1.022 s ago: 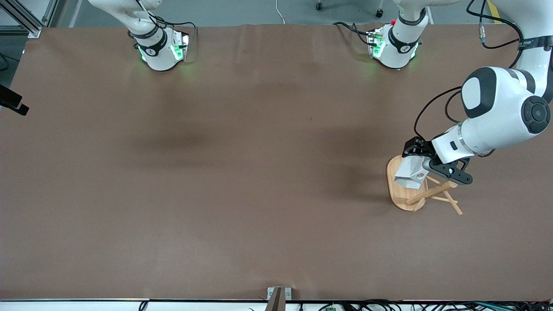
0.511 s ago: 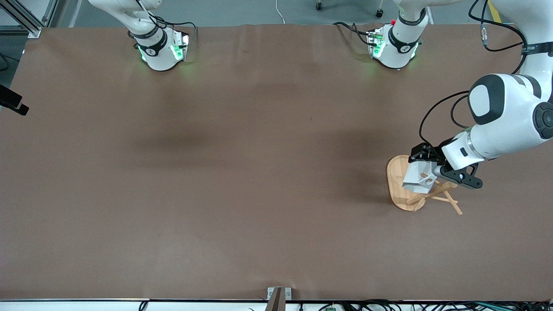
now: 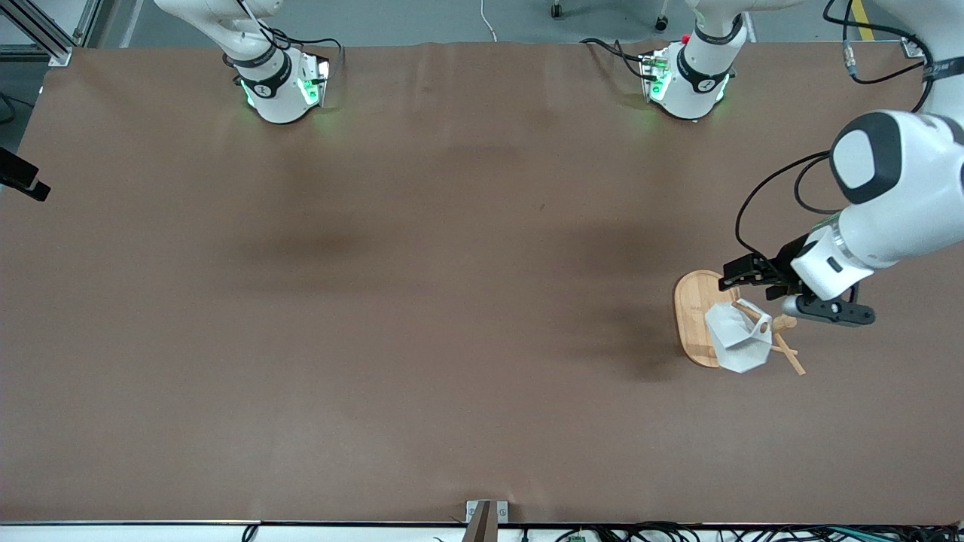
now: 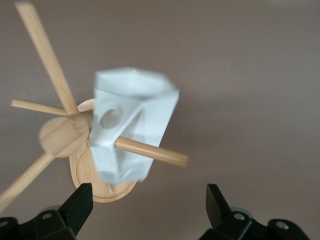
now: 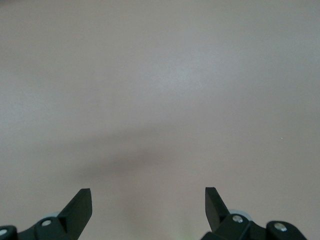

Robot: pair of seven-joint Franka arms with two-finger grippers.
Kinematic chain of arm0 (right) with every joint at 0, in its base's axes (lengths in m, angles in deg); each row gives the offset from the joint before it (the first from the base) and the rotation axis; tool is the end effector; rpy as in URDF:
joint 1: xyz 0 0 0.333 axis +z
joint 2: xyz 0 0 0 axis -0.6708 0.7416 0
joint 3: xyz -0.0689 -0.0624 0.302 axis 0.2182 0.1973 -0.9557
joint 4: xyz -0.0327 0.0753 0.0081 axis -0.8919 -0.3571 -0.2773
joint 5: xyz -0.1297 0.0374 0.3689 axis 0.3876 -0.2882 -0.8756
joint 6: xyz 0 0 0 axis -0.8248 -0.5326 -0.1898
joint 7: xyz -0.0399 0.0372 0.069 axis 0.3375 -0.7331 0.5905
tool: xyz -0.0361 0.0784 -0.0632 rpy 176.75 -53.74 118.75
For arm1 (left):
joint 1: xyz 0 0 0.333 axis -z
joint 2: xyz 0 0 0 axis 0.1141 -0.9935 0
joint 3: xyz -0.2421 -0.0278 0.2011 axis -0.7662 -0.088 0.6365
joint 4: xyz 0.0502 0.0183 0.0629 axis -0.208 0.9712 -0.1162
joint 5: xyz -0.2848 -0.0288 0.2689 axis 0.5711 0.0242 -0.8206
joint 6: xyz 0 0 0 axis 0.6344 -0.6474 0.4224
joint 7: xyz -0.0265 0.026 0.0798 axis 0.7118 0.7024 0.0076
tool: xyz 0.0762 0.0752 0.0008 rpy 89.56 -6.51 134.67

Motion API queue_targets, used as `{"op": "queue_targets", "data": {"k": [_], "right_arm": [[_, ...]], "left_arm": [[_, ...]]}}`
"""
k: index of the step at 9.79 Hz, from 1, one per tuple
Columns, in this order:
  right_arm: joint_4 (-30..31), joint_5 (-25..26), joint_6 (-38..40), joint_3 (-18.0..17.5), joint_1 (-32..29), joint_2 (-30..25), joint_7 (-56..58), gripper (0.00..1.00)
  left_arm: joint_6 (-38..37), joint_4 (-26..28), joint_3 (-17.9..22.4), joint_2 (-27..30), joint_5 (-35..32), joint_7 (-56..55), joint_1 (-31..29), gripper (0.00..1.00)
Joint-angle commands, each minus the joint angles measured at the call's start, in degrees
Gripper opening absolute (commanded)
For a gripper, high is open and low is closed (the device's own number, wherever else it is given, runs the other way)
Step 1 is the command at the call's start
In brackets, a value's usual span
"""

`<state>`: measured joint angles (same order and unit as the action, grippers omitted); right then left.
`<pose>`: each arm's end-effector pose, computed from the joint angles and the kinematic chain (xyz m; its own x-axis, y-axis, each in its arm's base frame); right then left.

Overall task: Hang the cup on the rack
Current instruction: 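Open the left gripper and draw it back from the rack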

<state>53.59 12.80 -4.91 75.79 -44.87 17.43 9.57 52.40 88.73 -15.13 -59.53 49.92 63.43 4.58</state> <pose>0.5415 -0.0778 0.6644 0.9855 -0.1692 0.0137 -0.1694 -0.9854 0.0158 0.6094 -0.0580 0.4554 0.9959 -0.0467 0.0781 -0.0638 -0.9704 0.2331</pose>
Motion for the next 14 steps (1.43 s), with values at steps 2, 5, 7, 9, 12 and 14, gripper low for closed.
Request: {"op": "queue_targets", "data": {"k": [2, 5, 7, 9, 12, 14], "right_arm": [[-0.4, -0.1, 0.1, 0.1, -0.1, 0.1, -0.6, 1.00], [-0.4, -0.1, 0.1, 0.1, -0.1, 0.1, -0.6, 1.00], [-0.4, -0.1, 0.0, 0.1, -0.1, 0.1, -0.6, 1.00], [-0.4, -0.1, 0.0, 0.1, -0.1, 0.1, -0.6, 1.00], [-0.4, -0.1, 0.0, 0.1, -0.1, 0.1, -0.6, 1.00], [-0.4, -0.1, 0.0, 0.1, -0.1, 0.1, -0.6, 1.00]], "left_arm": [[-5.4, -0.3, 0.2, 6.2, -9.1, -11.7, 2.1, 1.00], [-20.4, -10.0, 0.1, 8.3, -18.2, -13.4, 4.1, 1.00], [-24.8, -13.6, -0.5, 8.5, -17.3, -13.1, 3.2, 1.00], [-26.4, -13.4, -1.4, 10.1, -15.6, -12.7, 0.7, 1.00], [-29.7, -13.7, -1.5, 11.1, -14.7, -12.1, 0.7, 1.00], [-29.7, -15.7, -1.4, 10.3, -14.8, -12.0, 1.0, 1.00]]}}
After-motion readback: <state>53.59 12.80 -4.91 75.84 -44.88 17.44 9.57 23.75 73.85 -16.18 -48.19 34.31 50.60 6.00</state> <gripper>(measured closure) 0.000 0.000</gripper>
